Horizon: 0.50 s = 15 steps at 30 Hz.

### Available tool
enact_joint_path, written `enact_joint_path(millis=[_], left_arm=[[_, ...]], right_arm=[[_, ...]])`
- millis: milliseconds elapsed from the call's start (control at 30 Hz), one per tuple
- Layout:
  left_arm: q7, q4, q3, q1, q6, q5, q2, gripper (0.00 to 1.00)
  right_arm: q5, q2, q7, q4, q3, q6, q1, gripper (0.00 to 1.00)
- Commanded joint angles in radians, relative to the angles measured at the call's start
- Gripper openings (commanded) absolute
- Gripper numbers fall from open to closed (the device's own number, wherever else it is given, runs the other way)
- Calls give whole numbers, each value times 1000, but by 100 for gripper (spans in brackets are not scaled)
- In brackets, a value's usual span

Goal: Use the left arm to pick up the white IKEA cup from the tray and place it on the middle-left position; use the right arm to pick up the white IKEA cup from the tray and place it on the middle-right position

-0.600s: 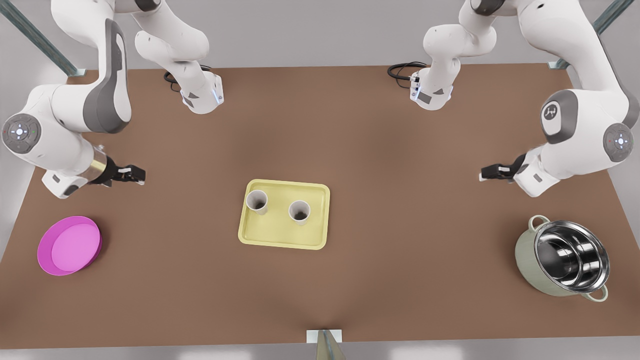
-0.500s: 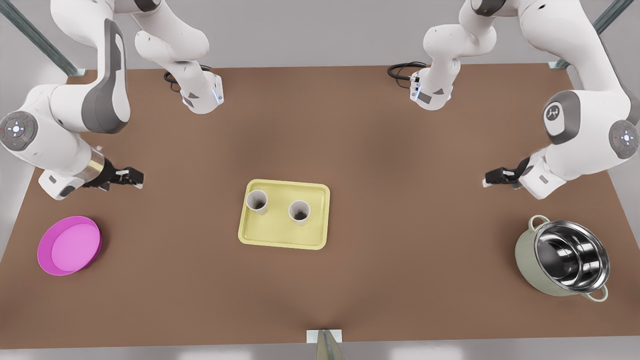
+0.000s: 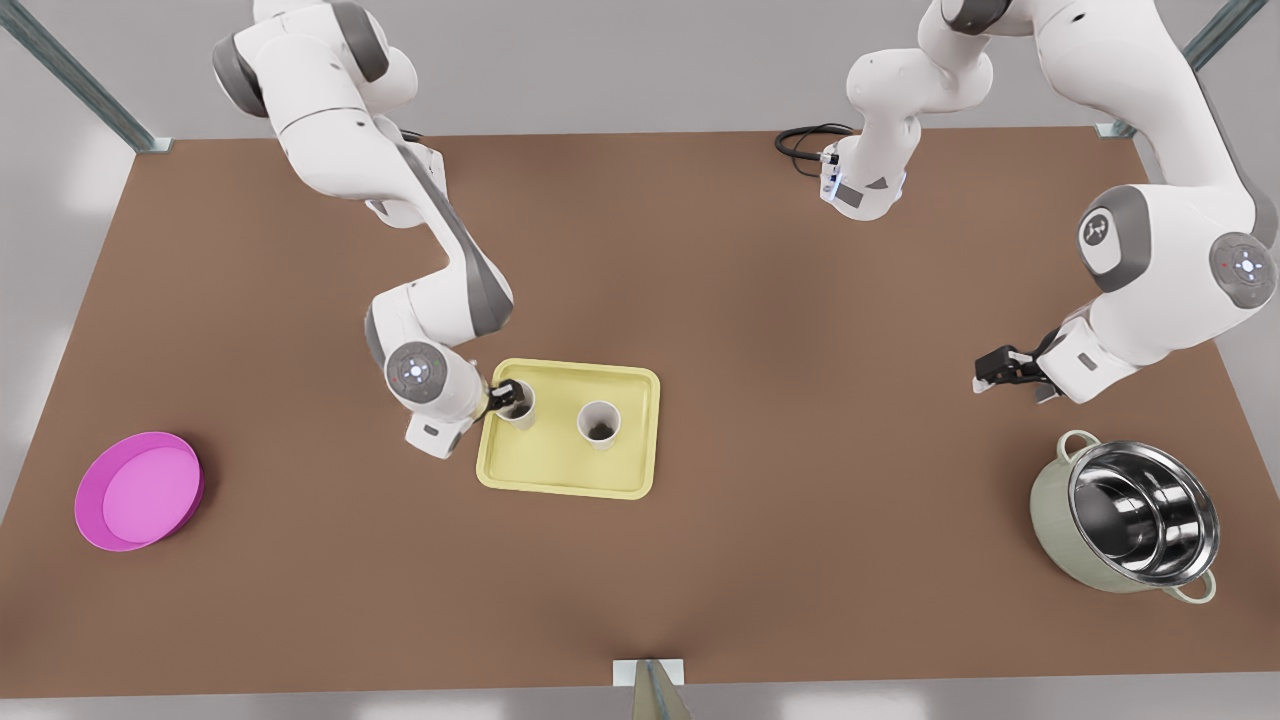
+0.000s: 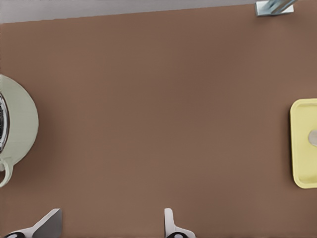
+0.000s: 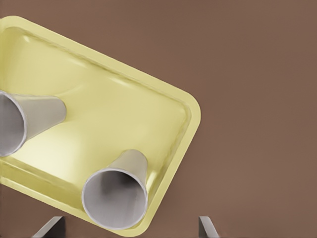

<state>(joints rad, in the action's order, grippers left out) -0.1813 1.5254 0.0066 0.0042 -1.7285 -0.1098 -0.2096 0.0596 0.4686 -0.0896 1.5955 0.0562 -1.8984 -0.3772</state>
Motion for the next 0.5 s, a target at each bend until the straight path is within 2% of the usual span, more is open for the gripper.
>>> enact_joint_path(millis=[0, 133, 467], left_arm=[[-56, -1, -1, -9, -8, 41, 1, 100], [-56, -1, 3, -7, -6, 42, 1, 100], [-46, 4, 7, 2, 6, 44, 1, 100]], right_arm=[[17, -1, -245, 31, 2, -108, -11, 100], [14, -44, -233, 153, -1, -189, -6, 100], [14, -33, -233, 216, -9, -203, 11, 100]])
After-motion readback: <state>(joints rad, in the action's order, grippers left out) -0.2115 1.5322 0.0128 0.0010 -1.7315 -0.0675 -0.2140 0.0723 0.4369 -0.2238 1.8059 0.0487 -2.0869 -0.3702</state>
